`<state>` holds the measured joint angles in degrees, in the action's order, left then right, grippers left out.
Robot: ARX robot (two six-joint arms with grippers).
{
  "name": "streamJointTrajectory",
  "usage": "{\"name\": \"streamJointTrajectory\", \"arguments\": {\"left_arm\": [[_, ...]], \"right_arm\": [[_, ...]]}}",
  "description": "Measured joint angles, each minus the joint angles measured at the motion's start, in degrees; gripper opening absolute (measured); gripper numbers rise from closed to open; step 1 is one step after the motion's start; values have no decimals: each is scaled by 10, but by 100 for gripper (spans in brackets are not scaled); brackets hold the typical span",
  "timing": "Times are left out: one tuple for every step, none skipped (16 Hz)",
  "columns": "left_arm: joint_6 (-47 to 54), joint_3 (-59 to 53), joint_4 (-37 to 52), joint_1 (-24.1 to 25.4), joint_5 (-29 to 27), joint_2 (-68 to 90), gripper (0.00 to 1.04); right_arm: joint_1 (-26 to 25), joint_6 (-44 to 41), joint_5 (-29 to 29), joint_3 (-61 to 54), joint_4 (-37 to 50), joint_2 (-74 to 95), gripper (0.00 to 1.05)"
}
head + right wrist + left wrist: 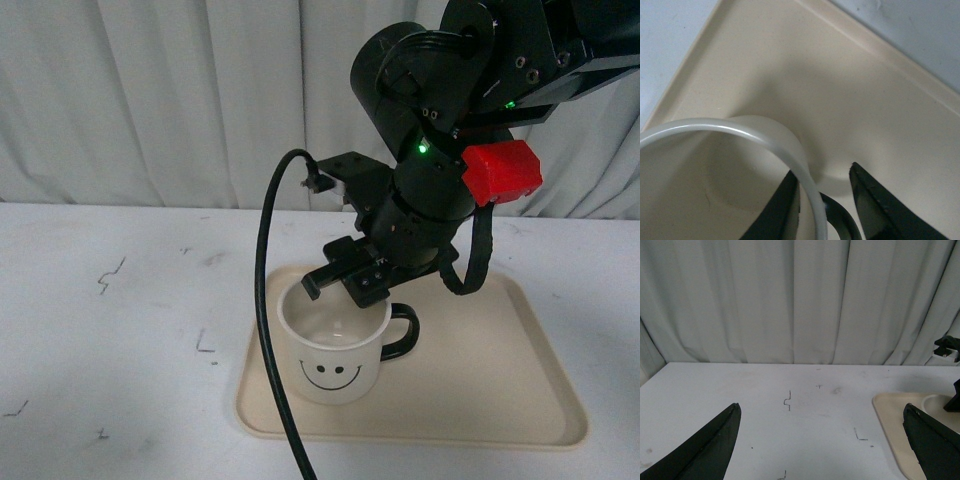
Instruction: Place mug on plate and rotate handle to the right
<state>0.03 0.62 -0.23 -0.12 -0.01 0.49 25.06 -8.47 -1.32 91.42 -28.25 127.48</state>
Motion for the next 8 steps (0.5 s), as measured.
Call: {"name": "streamJointTrajectory", "arguments": {"left_arm": [[0,0,0,0,0,0,98],[0,0,0,0,0,0,98],[0,0,0,0,0,0,98],[0,0,0,0,0,0,98],[0,0,0,0,0,0,98],[0,0,0,0,0,0,98],[0,0,0,0,0,0,98],[0,0,0,0,0,0,98]], "right_arm": [[0,-1,1,0,5,0,28],[0,-2,2,-4,9,0,16],[0,1,-3,-9,12,-2,6],[0,-3,-10,-13,15,-13,3],[0,-6,-5,-21,18,-26,3],[-2,-6,-4,-31,23,-33,3],[-5,-7,-9,-42,25,-39,3],[-10,-12,-10,-58,30,-50,3]]}}
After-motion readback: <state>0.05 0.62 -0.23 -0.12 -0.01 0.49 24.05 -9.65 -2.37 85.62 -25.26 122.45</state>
